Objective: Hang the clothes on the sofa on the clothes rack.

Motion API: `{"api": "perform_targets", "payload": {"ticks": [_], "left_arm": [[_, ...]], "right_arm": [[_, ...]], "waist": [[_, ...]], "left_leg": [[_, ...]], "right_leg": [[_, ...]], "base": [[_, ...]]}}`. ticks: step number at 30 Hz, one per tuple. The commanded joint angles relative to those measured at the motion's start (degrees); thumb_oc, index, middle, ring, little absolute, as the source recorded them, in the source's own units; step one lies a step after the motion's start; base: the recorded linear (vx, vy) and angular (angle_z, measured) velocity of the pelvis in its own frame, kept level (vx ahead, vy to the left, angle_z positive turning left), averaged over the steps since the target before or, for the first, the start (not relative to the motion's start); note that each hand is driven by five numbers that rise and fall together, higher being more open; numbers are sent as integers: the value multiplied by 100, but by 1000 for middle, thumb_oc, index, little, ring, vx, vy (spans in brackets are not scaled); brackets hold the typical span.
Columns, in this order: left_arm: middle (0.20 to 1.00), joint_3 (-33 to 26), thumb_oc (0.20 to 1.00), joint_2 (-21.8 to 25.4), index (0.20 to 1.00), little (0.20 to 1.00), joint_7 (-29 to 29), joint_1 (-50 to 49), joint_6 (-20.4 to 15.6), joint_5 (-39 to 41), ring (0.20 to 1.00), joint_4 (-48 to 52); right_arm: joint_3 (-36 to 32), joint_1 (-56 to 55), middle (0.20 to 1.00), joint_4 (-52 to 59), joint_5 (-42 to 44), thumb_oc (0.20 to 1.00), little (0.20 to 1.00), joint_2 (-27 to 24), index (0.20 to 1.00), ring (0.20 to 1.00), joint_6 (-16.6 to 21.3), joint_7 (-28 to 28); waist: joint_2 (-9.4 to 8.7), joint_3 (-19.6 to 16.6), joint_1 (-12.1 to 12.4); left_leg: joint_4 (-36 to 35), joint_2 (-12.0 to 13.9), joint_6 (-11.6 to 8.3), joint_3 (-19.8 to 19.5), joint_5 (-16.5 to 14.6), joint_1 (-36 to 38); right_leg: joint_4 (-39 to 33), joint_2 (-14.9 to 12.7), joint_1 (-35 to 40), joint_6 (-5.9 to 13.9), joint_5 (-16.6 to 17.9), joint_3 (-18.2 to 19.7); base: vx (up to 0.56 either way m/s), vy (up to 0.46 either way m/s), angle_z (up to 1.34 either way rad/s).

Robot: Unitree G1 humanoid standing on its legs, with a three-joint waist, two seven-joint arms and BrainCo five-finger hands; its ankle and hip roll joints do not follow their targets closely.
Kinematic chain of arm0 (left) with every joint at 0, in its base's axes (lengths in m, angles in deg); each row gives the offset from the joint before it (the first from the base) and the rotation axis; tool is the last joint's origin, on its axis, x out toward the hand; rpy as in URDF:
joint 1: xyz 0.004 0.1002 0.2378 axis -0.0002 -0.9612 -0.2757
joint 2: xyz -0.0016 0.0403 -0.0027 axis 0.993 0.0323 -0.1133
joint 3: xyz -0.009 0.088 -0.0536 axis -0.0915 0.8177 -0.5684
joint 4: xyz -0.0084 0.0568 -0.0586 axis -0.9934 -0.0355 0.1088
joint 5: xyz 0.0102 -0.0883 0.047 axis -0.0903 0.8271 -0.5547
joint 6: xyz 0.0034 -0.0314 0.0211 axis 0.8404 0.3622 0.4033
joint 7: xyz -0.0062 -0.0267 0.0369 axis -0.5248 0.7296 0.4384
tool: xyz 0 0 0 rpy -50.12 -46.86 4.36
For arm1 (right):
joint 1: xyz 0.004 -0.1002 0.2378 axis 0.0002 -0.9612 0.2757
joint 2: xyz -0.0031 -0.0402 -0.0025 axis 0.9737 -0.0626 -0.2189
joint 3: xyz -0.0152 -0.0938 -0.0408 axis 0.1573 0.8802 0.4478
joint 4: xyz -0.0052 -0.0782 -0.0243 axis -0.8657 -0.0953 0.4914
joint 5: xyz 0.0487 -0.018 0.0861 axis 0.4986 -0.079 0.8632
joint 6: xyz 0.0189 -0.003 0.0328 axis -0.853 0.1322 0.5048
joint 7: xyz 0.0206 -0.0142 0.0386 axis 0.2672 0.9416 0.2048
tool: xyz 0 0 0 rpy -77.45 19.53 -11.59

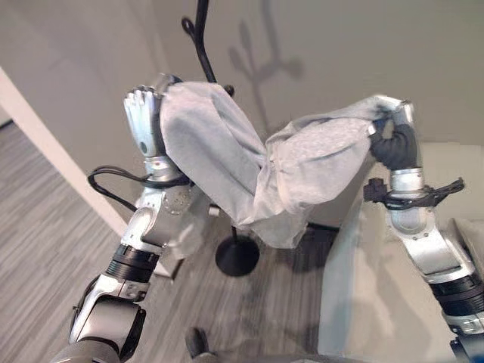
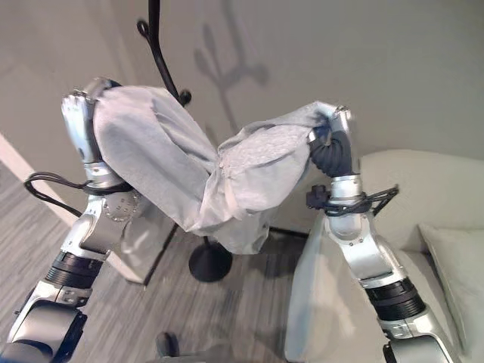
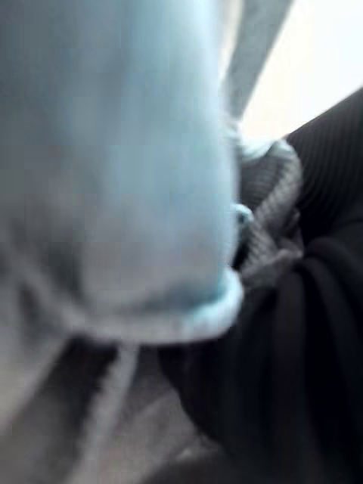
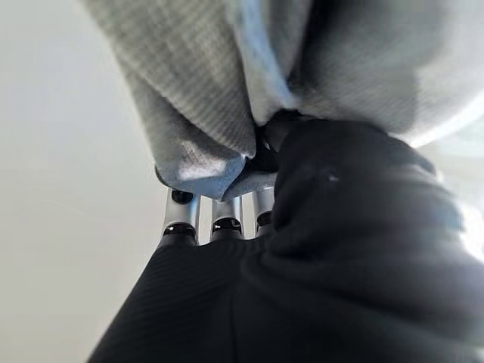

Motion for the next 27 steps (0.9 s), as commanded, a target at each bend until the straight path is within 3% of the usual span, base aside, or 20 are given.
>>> {"api": "perform_targets", "payload": {"ticks": [1,6,11,14,15,19,22,23,24,25,26,27], "left_arm": [[200,-238,200,311,200,200,287,204,77,-105,200,280],[200,-153,200,408,200,200,177,441,237,102,200,-28],[200,344,200,277,200,200,-438,920,232,295,200,-435],[200,620,200,322,200,200,-607,1681,481,397,200,-1011],[200,740,200,539,200,200,-772,1988,533,281,200,-1128],[200,852,200,811,200,200,-1038,2418,521,253,200,-1192],[200,957,200,1003,200,200,-1144,2628,528,417,200,-1429],[200,949,200,1001,200,200,-1131,2650,520,426,200,-1456],[200,938,200,1038,200,200,-1121,2688,568,495,200,-1547],[200,931,200,1252,200,200,-1115,2701,692,505,200,-1815],[200,924,200,1260,200,200,-1110,2710,688,516,200,-1829],[200,894,200,1329,200,200,-1156,2706,712,534,200,-1933]], "right_arm": [[-267,511,200,109,-362,200,200,93,200,200,-4,-522],[-359,1390,200,-468,-688,200,200,152,200,200,-527,-1264],[-611,1886,200,-912,-821,200,200,107,200,200,-1092,-1674],[-539,2299,200,-1271,-793,200,200,-157,200,200,-1328,-1741],[-638,2539,200,-1408,-825,200,200,-577,200,200,-1448,-1705],[-696,2960,200,-1775,-791,200,200,-1184,200,200,-1498,-1697],[-216,3431,200,-2397,-509,200,200,-1697,200,200,-1329,-1385],[-162,3502,200,-2452,-489,200,200,-1713,200,200,-1303,-1396],[-70,3611,200,-2593,-381,200,200,-1724,200,200,-1270,-1369],[183,3704,200,-2926,-168,200,200,-1773,200,200,-1106,-1242],[225,3757,200,-2968,-153,200,200,-1775,200,200,-1084,-1250],[274,3757,200,-3032,-75,200,200,-1764,200,200,-1076,-1129]], "waist": [[-321,-398,266],[-374,-386,419],[-486,-478,431],[-524,-495,366],[-549,-509,300],[-554,-458,314],[-452,-293,316],[-436,-277,328],[-337,-167,288],[-179,10,266],[-180,19,268],[-171,10,272]], "left_leg": [[57,-256,-37,112,238,158],[63,-565,272,180,0,301],[87,-807,391,131,-123,344],[92,-861,400,117,-149,308],[123,-943,394,109,-222,308],[268,-1012,461,43,-329,182],[230,-1141,701,-11,-676,423],[220,-1147,718,5,-681,422],[185,-1116,781,5,-735,546],[158,-991,793,85,-812,810],[147,-996,785,98,-816,819],[88,-994,704,14,-926,992]], "right_leg": [[447,-975,-23,694,308,-3],[1035,-1178,-256,748,412,123],[1032,-1200,-193,769,521,163],[979,-1181,-162,797,601,122],[1025,-1214,-151,837,772,133],[999,-1243,-195,909,951,110],[2238,-1357,-768,1093,1424,84],[2344,-1370,-836,1104,1393,125],[2984,-1351,-1202,1144,1484,186],[3643,-1390,-1809,1145,1335,40],[3703,-1396,-1840,1133,1298,57],[3417,-1423,-1979,1107,922,-14]], "base": [[145,118,-29],[158,72,-6],[178,-38,38],[144,-50,21],[112,-19,12],[137,16,0],[122,102,-30],[21,120,-51],[106,110,-50],[119,93,-43],[240,36,-42],[154,-116,-32]]}}
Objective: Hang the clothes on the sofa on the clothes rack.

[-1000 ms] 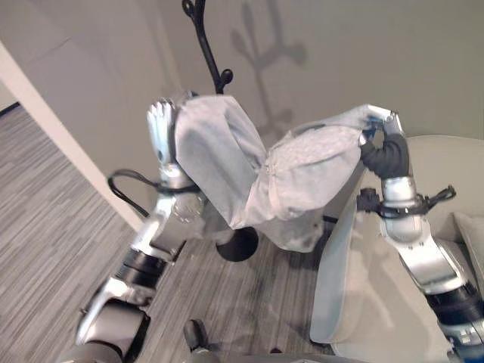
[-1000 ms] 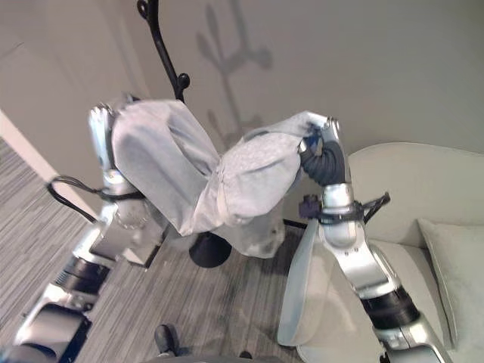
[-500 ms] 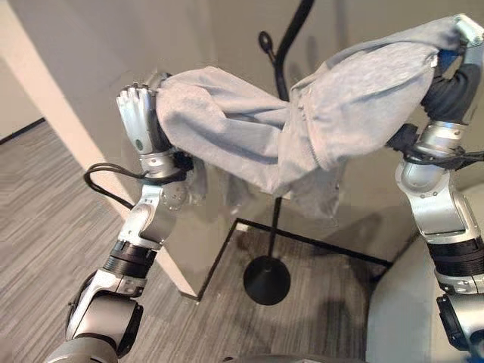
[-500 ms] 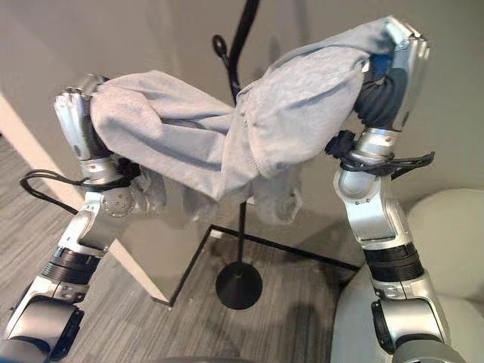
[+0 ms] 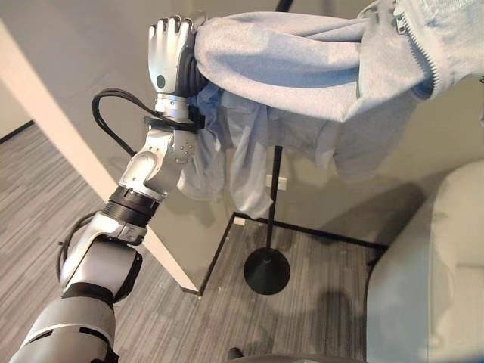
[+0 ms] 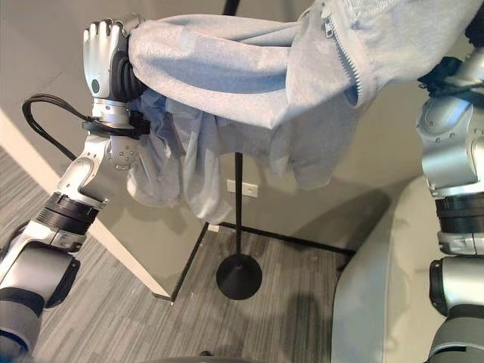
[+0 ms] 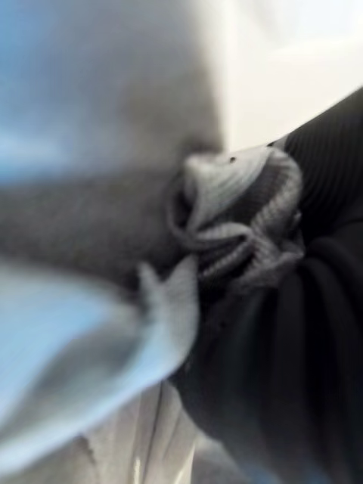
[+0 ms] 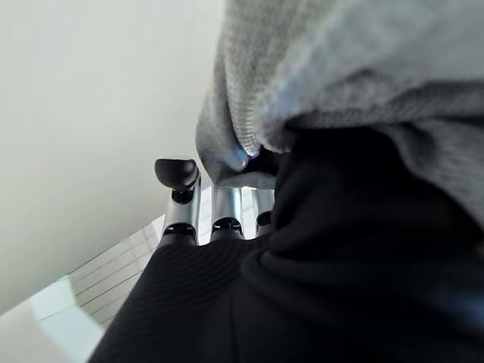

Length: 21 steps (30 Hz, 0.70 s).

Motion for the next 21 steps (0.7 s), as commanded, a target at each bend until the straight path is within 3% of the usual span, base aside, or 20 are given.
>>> {"api": "perform_targets", "payload": {"ticks": [1,2,5,7,15,21], "left_arm": [[200,-600,200,382,200,200,8,253,225,284,200,-33],[200,-512,200,653,200,200,27,85,388,22,200,-185],[200,-588,200,616,200,200,-13,69,287,348,200,-628],[200,-491,200,466,200,200,-144,-84,165,435,200,-1037],[200,-351,200,253,200,200,-381,-204,136,712,200,-1206],[200,-519,200,-77,200,200,-582,-896,112,662,200,-1022]], "right_arm": [[-110,426,200,-61,486,200,200,-16,200,200,223,268],[103,457,200,-472,477,200,200,-467,200,200,237,190],[157,325,200,-434,746,200,200,-227,200,200,337,578],[210,-4,200,-876,869,200,200,-308,200,200,515,653],[447,177,200,-1667,1139,200,200,-657,200,200,482,778],[264,-441,200,-1523,1172,200,200,-369,200,200,527,1031]], "waist": [[26,-31,166],[-69,69,64],[-121,80,94],[-232,-105,218],[-220,-253,183],[-189,-245,170]], "left_leg": [[127,441,-553,-38,-512,724],[106,590,-751,-102,-519,826],[133,705,-875,-65,-403,920],[294,754,-1000,-182,-322,931],[106,907,-1164,-400,-144,957],[105,936,-1165,-437,-113,975]], "right_leg": [[-2510,443,830,-522,623,-650],[-4074,618,921,-531,553,-485],[-4612,743,1141,-522,824,-326],[-5339,950,1774,-610,968,-599],[-5396,1115,1982,-694,845,-812],[-5396,1158,2018,-762,822,-854]], "base": [[244,-304,-21],[152,-354,2],[128,-209,12],[218,-238,40],[63,-89,31],[29,-37,6]]}}
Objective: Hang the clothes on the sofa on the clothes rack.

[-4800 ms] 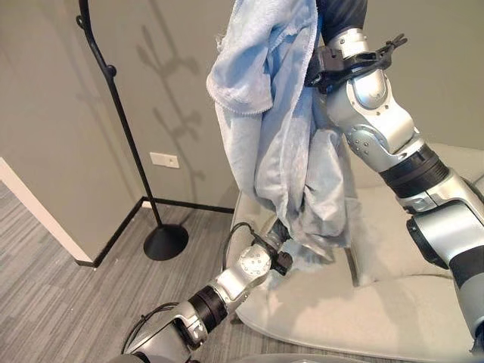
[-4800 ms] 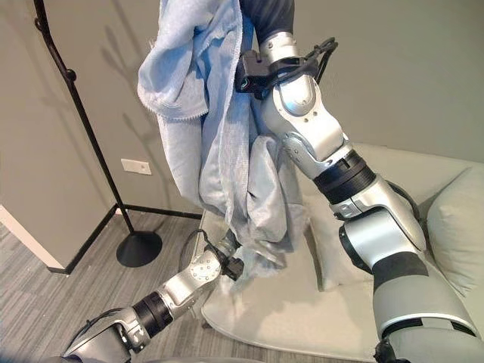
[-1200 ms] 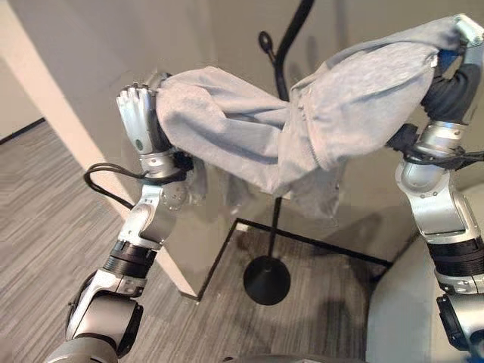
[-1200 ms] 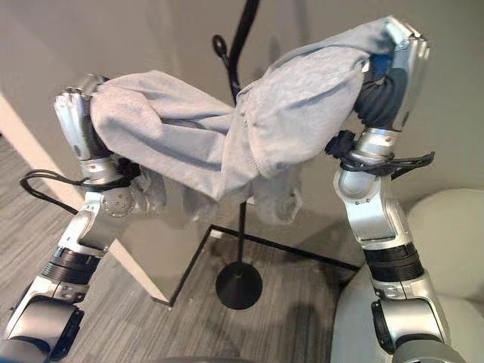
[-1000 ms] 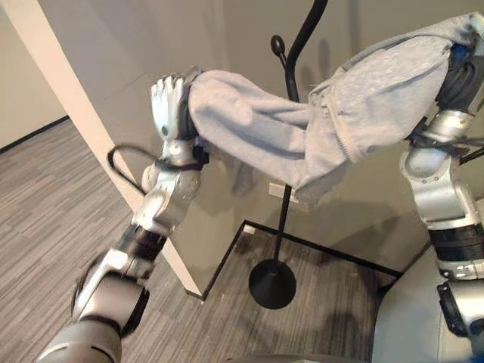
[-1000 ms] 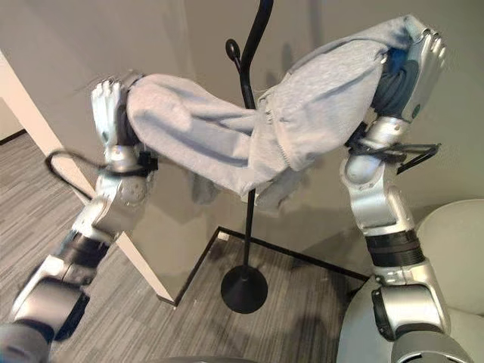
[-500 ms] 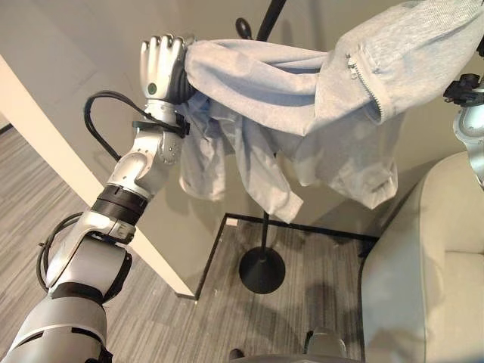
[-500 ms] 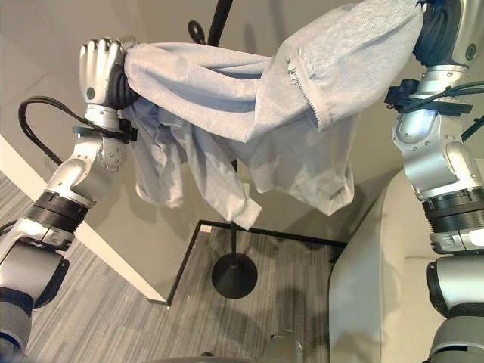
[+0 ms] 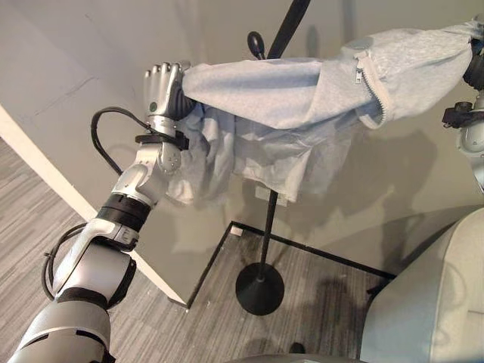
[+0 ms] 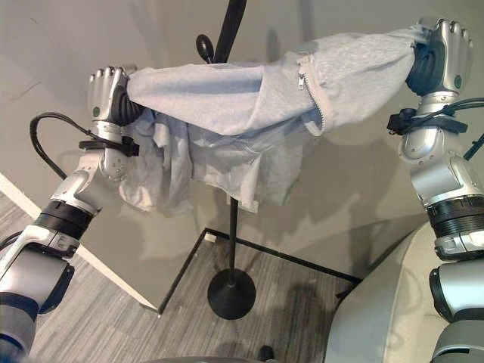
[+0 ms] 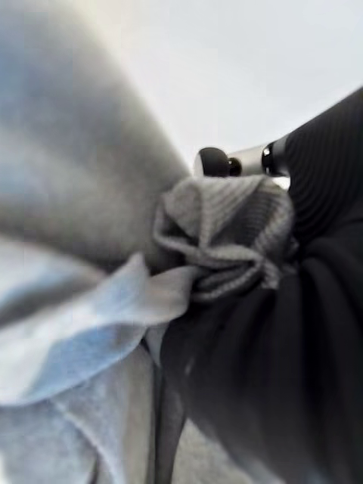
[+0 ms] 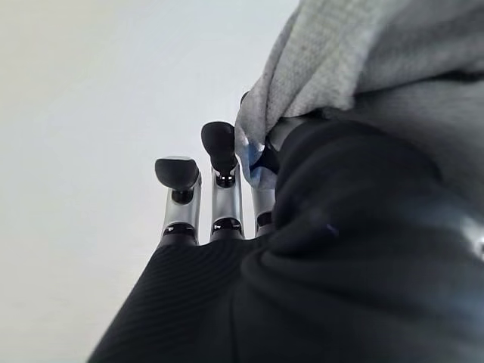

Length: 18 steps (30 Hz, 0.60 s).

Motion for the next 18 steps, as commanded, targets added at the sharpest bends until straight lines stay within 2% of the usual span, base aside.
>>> {"api": "perform_targets", "payload": {"ticks": [1,2,3,4,5,6,10,11,12,14,16,17,18], "left_arm": [[200,-420,200,249,200,200,-17,-463,130,160,200,-166],[200,-599,200,80,200,200,-115,-935,91,135,200,-5],[200,-599,200,80,200,200,-115,-935,91,135,200,-5],[200,-722,200,-98,200,200,-199,-1418,49,130,200,109],[200,-716,200,-94,200,200,-202,-1439,49,125,200,126],[200,-787,200,-285,200,200,-282,-1836,-11,155,200,150],[200,-654,200,-893,200,200,-251,-2309,-128,538,200,-374],[200,-649,200,-895,200,200,-248,-2310,-131,540,200,-379],[200,-572,200,-1326,200,200,-206,-2441,-277,1025,200,-619],[200,-506,200,-1703,200,200,-231,-2589,-511,1683,200,-701],[200,-564,200,-2122,200,200,-385,-2797,-789,2893,200,-564],[545,-629,545,-2404,545,545,-610,-2982,-1063,3954,545,-414],[1000,-630,1000,-2520,1000,1000,-746,-3050,-1163,4434,1000,-417]], "right_arm": [[-284,-168,200,-302,184,200,200,-262,200,200,-75,-16],[-543,-793,200,-83,108,200,200,8,200,200,-49,63],[-543,-793,200,-83,108,200,200,8,200,200,-49,63],[-882,-1452,200,71,64,200,200,289,200,200,-34,109],[-911,-1498,200,95,56,200,200,296,200,200,-36,111],[-1118,-2050,200,228,16,200,200,594,200,200,7,190],[-1183,-2797,200,398,88,200,200,1476,200,200,190,203],[-1184,-2804,200,399,87,200,200,1476,200,200,190,203],[-1005,-3044,200,405,188,200,200,2012,200,200,324,172],[-792,-3213,200,408,213,200,200,2481,200,200,431,106],[-580,-3348,200,379,442,200,200,2984,200,200,521,61],[-377,-3438,200,400,675,200,200,3342,200,200,611,132],[-250,-3468,200,403,825,200,200,3507,200,200,658,212]], "waist": [[-240,-255,72],[-213,-212,59],[-213,-212,59],[-226,-213,70],[-239,-229,76],[-238,-213,68],[-231,-200,50],[-227,-203,52],[-220,-192,20],[-211,-187,-12],[-191,-160,-38],[-174,-137,-52],[-164,-120,-60]], "left_leg": [[69,96,-335,113,-90,199],[70,108,-328,115,-110,214],[70,108,-328,115,-110,214],[64,113,-319,121,-141,230],[52,107,-312,125,-109,219],[42,119,-306,127,-128,233],[37,137,-293,156,-153,262],[40,142,-299,154,-180,276],[37,139,-286,184,-187,303],[37,129,-269,211,-165,294],[37,124,-260,233,-151,285],[37,121,-250,245,-141,286],[37,120,-249,249,-147,300]], "right_leg": [[5,-252,486,508,-493,48],[5,-246,503,490,-495,35],[5,-246,503,490,-495,35],[5,-244,514,480,-512,27],[5,-248,498,472,-490,26],[5,-244,499,461,-495,25],[5,-244,500,430,-499,47],[5,-240,515,438,-520,48],[5,-239,525,428,-508,69],[5,-238,493,409,-480,97],[5,-248,463,397,-444,130],[5,-252,441,393,-420,154],[5,-253,445,393,-416,173]], "base": [[0,0,0],[31,-7,2],[39,-14,5],[9,-7,5],[19,-17,10],[12,-14,9],[16,-6,2],[10,2,-9],[9,3,-9],[-10,7,-8],[-33,15,-5],[-47,17,-3],[-33,11,-5]]}}
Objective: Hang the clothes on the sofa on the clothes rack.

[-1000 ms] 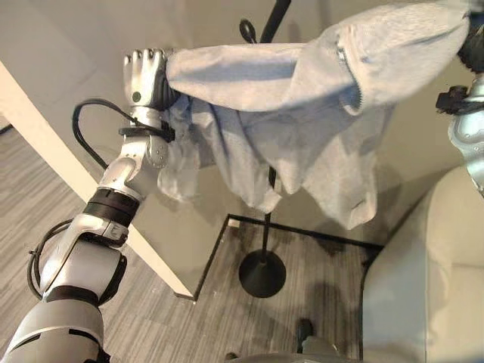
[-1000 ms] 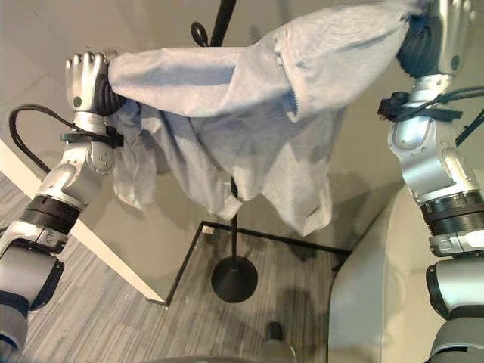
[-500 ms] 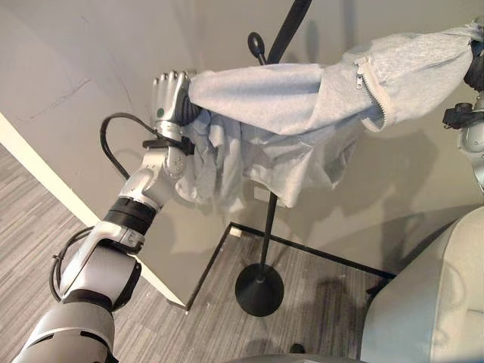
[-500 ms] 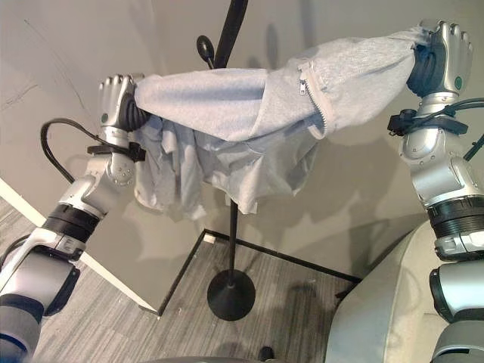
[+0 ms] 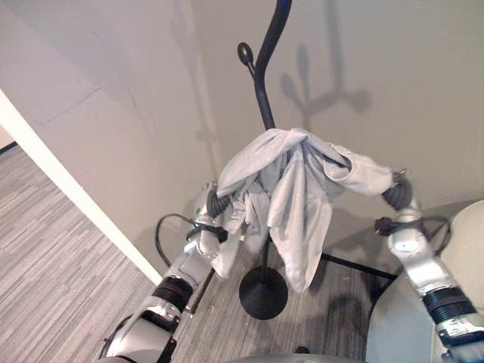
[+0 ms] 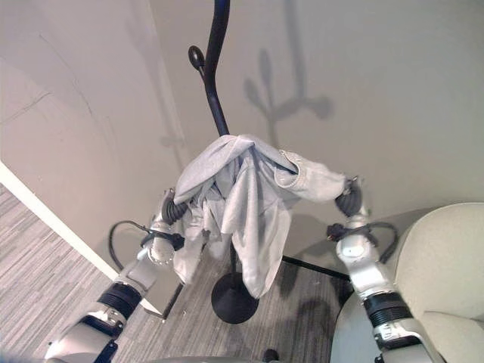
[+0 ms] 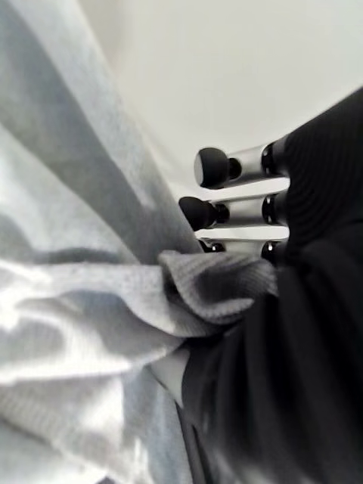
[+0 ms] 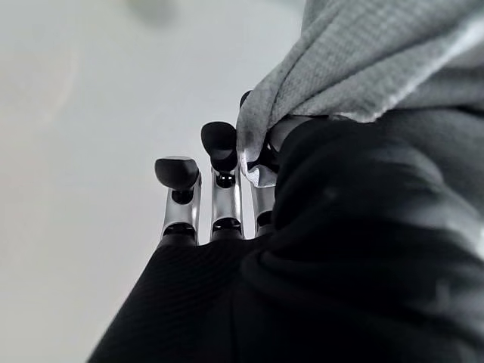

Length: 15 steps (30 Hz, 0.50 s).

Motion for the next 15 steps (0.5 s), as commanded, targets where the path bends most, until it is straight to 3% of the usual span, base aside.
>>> {"api": "perform_targets", "payload": {"ticks": [1,5,6,10,15], "left_arm": [[1000,-249,1000,-160,1000,1000,-448,-241,-725,2670,1000,91],[1000,-262,1000,-213,1000,1000,-660,-424,-753,3100,1000,210],[1000,-347,1000,-187,1000,1000,-817,-587,-744,3324,1000,162],[1000,-584,1000,-203,1000,1000,-804,-711,-684,3496,1000,-103],[1000,-1044,1000,-67,1000,1000,-564,-957,-518,3114,1000,-534]], "right_arm": [[364,86,200,-186,686,200,200,754,200,200,439,45],[465,-73,200,-17,1093,200,200,901,200,200,529,315],[486,-221,1000,127,1437,1000,1000,941,1000,1000,581,529],[397,-392,1000,228,1845,1000,1000,921,1000,1000,599,771],[-34,-794,1000,432,1815,1000,1000,726,1000,1000,574,749]], "waist": [[-342,-49,-26],[-335,-59,-34],[-318,-55,-34],[-301,-78,-30],[-274,-127,-47]], "left_leg": [[43,27,-255,219,17,308],[43,19,-248,225,46,270],[43,13,-252,237,45,292],[43,-5,-257,256,62,295],[43,-38,-264,290,61,295]], "right_leg": [[4,-332,456,348,-333,144],[4,-344,402,343,-298,176],[4,-348,411,352,-284,184],[4,-361,399,359,-264,197],[4,-385,372,393,-211,218]], "base": [[-19,4,-7],[-21,6,-8],[0,0,0],[-5,9,-2],[-1,3,-1]]}}
